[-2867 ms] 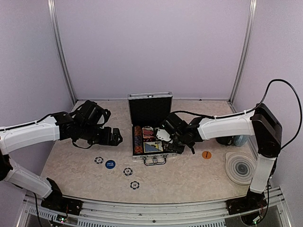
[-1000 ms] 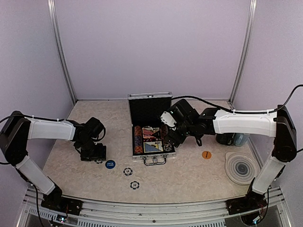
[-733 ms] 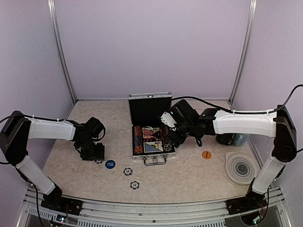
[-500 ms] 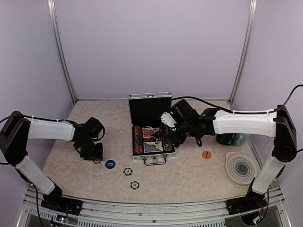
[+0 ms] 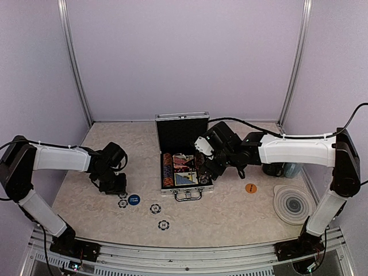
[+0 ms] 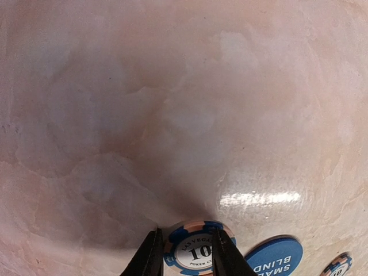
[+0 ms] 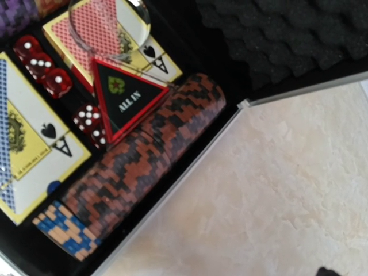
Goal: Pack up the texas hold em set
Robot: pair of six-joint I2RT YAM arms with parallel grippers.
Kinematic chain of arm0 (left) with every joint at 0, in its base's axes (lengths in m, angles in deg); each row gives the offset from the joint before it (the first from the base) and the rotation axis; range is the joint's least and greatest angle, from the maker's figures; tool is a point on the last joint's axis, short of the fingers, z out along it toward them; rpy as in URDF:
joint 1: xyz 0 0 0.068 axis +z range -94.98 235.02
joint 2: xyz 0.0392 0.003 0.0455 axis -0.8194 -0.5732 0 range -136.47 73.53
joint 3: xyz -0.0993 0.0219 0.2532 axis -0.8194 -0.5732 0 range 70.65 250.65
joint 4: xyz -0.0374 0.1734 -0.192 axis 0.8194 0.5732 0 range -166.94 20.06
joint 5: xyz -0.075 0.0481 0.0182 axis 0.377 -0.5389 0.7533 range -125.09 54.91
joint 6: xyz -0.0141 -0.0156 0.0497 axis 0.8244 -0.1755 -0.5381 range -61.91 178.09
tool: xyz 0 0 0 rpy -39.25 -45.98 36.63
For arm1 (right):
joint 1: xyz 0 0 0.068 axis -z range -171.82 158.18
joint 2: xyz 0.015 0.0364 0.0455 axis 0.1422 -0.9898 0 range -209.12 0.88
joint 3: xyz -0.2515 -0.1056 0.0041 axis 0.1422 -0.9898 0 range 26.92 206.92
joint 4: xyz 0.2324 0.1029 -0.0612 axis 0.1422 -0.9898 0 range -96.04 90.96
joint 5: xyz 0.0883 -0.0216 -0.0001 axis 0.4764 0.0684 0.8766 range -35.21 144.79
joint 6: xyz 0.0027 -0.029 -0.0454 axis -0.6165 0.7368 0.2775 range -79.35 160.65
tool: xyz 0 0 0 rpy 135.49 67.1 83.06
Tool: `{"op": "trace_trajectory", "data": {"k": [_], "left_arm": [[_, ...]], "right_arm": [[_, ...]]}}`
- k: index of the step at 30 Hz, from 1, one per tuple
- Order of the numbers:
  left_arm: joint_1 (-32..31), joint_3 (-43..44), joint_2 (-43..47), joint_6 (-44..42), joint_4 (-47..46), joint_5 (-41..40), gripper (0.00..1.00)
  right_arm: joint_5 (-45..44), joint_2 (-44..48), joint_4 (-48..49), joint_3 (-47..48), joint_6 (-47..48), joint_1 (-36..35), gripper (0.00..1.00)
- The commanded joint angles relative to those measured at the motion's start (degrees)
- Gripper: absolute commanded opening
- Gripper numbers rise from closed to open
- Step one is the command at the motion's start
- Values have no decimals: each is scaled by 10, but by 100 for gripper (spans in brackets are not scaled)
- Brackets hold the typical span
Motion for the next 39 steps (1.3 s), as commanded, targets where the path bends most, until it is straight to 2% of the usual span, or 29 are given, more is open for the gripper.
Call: {"op": "trace_trajectory", "data": {"k": [1,10,23,29,39], "left_arm": [[-1,-11,17,5,7,16,29],[-8,2,57,7,16,6,28],[-54,30,41,16,7,-3,27],[-87,57,37,14,32,-44,27],[-102,70,43,14,56,-65,27]], "right_arm": [[-1,11,-8,11,-5,-7,99],[10,-14,-10,20,-10,-9,99],[20,-24,-7,25,-16,-13,99],[17,-26,-5,23,-15,-13,99],[22,-26,-2,27,-13,-13,99]]}}
